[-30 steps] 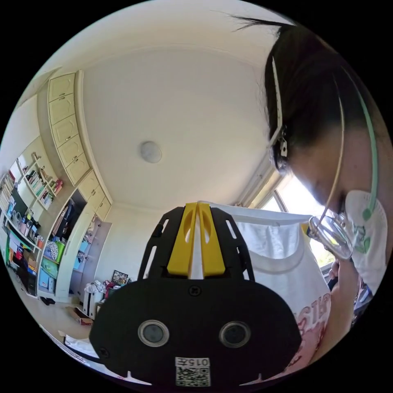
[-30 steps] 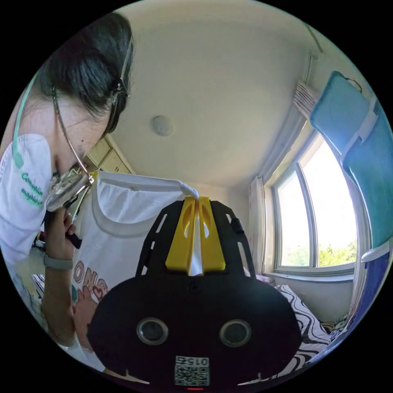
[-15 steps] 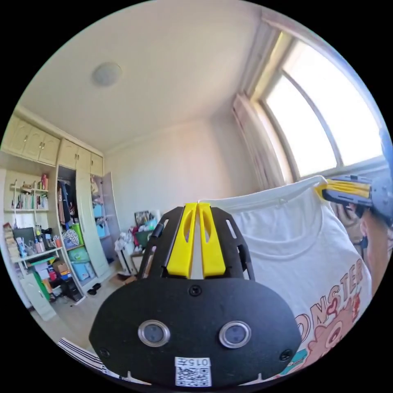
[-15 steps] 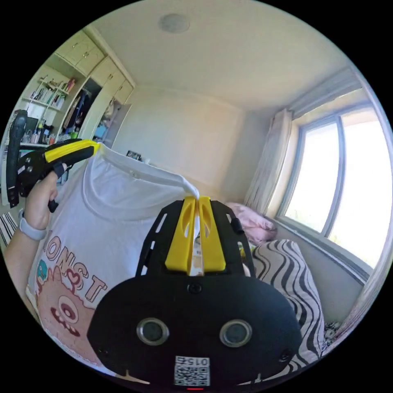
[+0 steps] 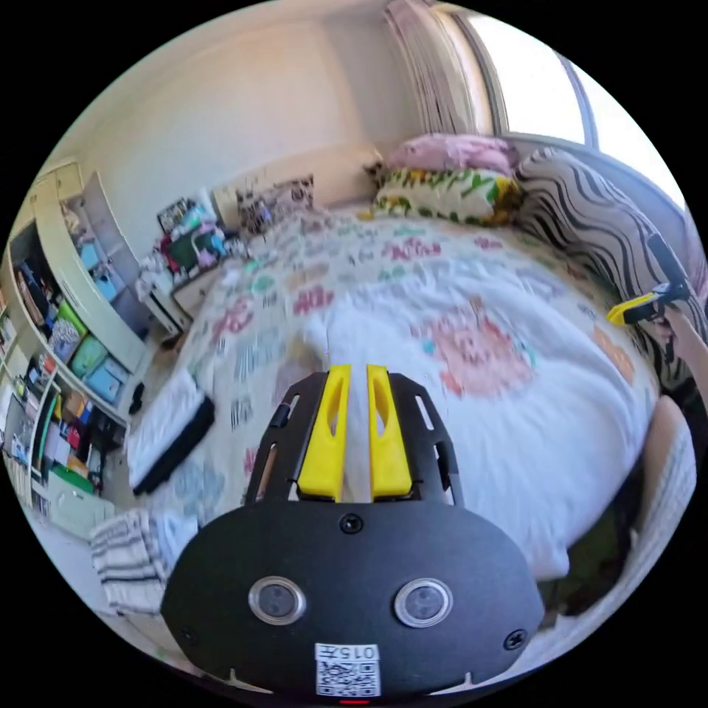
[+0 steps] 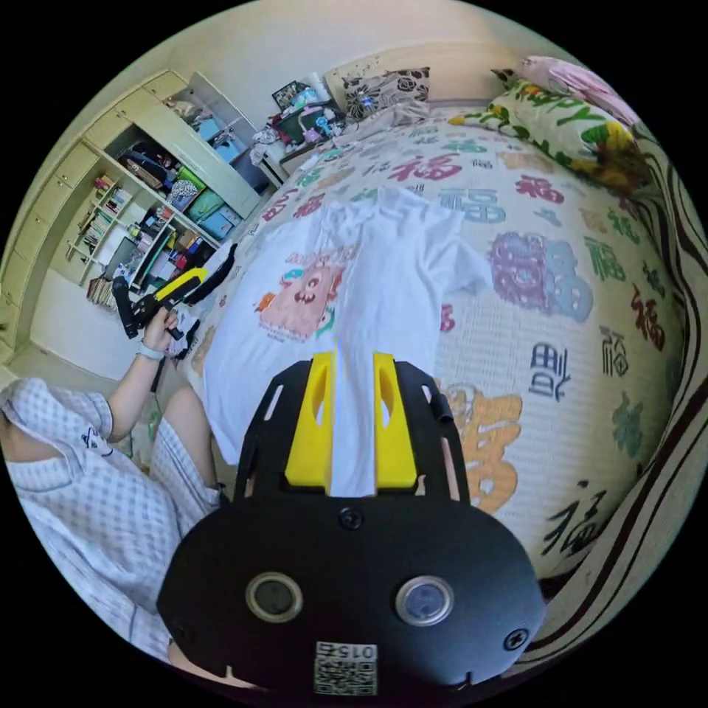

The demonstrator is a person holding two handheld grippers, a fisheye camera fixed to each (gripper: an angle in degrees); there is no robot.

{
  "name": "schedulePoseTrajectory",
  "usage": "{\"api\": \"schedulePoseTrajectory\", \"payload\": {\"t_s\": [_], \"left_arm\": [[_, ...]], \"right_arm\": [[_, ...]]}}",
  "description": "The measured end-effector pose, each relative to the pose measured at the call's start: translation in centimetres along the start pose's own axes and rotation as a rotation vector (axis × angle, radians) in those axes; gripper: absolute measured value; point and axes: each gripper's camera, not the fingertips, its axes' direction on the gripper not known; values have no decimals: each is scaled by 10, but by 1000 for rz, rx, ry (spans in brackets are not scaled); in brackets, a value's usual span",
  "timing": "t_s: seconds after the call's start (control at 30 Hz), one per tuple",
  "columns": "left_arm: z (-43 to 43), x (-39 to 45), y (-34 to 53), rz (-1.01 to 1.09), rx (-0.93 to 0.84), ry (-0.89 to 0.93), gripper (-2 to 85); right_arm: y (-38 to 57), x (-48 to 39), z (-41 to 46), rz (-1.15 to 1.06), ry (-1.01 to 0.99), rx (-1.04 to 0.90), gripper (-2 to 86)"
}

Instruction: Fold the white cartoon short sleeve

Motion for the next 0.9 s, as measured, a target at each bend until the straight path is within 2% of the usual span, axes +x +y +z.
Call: {"api": "schedulePoseTrajectory", "payload": {"t_s": [0.1,0.2,0.23,0.33,0.4,0.5,0.6,0.7,0.77,0.83,0.9], "left_arm": [[-20,-37,110,-129,-244,104,56],[-23,-60,185,-252,-356,300,83],[-12,-60,203,-252,-421,354,94],[34,-51,241,-211,-611,359,114],[59,-46,266,-212,-687,394,123],[63,-43,292,-200,-724,345,127],[47,-33,326,-192,-737,438,116],[45,-30,371,-238,-730,394,105],[45,-30,391,-232,-745,362,88],[29,-31,415,-143,-761,370,18],[9,-42,438,-120,-760,390,8]], "right_arm": [[84,7,13,69,83,-105,107],[133,17,40,104,122,-244,117],[145,22,55,108,108,-302,123],[163,32,96,105,137,-446,128],[171,37,111,113,189,-459,117],[185,45,122,114,223,-495,101],[206,53,123,116,224,-503,82],[234,66,118,147,174,-463,69],[252,77,113,183,115,-450,49],[276,87,109,210,19,-463,20],[295,90,104,215,-5,-467,12]]}}
